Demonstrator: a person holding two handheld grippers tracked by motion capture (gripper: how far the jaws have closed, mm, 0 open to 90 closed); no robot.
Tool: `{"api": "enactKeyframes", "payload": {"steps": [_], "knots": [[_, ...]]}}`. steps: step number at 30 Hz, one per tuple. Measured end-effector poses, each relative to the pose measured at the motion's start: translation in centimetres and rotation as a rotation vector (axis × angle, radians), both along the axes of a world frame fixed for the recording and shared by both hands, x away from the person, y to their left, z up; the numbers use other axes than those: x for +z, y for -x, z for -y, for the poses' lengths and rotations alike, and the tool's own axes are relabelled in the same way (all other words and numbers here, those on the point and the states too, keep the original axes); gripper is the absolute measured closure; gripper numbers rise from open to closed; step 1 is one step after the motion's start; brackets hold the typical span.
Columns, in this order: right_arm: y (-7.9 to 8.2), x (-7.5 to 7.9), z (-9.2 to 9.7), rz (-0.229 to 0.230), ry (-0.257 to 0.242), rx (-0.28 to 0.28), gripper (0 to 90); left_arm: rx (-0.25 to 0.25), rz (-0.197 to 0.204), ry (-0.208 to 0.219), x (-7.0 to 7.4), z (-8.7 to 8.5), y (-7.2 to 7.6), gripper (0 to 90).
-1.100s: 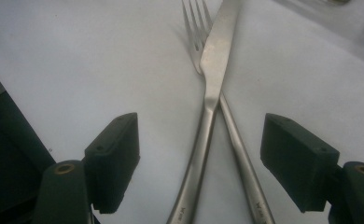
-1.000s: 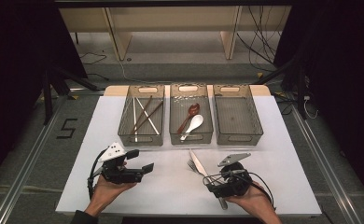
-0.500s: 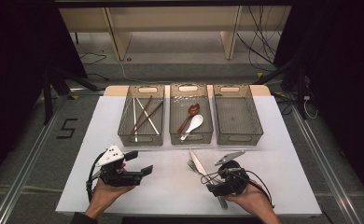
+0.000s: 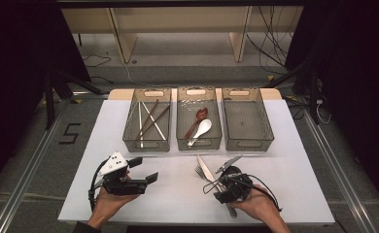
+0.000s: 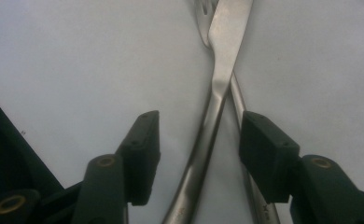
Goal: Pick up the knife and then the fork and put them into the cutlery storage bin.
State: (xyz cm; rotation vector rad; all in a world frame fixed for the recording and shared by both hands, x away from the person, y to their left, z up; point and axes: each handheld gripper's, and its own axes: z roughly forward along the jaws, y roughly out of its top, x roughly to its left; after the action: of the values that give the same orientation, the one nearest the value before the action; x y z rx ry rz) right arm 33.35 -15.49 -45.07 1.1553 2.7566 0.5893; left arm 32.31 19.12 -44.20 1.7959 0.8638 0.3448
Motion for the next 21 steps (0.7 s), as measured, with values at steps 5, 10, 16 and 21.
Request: {"api": "enactKeyframes", "payload": {"steps": [5,10,16,21], "knots": [[-0.1,-0.2,-0.3,-0.017,0.012,0.013,58.9,0.003,-0.001,-0.003,-0.2,-0.2,0.0,16.1],[-0.4,-0.7,-0.5,-0.041,0.051,0.015,64.5,0.005,0.002,0.0,-0.3,-0.2,0.0,16.1],[-0.9,-0.9,-0.9,-0.05,0.076,0.005,69.6,-0.003,-0.002,-0.005,-0.3,0.0,0.0,16.1],[-1.2,-0.8,-1.2,-0.058,0.104,0.003,71.2,-0.007,0.0,-0.005,-0.4,0.1,0.0,16.2]]}}
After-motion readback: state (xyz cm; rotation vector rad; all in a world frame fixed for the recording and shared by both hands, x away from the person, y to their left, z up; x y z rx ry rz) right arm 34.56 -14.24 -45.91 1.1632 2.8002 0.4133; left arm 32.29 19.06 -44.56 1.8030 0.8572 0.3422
